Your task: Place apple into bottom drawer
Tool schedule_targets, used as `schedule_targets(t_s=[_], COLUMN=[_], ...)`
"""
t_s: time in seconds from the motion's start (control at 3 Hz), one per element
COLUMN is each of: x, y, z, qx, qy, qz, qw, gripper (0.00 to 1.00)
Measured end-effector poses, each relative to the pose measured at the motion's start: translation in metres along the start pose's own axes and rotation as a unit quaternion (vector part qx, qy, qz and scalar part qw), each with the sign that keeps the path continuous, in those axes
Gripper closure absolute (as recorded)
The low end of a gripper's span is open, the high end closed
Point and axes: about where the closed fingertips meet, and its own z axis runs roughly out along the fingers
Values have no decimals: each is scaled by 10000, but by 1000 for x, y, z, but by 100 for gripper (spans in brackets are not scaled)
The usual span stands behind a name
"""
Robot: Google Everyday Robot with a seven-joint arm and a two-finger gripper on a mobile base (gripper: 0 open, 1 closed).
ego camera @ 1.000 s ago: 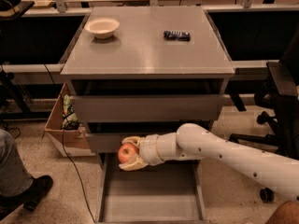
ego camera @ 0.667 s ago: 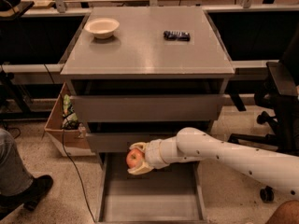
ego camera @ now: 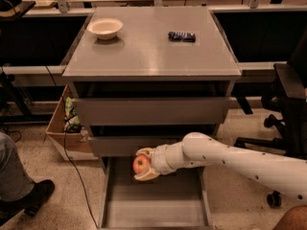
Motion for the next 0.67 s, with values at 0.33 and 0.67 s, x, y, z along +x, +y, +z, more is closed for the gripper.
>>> schedule_targets(t_s=[0.33, 0.67], x=[13, 56], y=[7, 18], z=[13, 48], qx=[1, -29], qy=[-77, -111], qz=[42, 94], qw=[10000, 9999], gripper=[100, 100])
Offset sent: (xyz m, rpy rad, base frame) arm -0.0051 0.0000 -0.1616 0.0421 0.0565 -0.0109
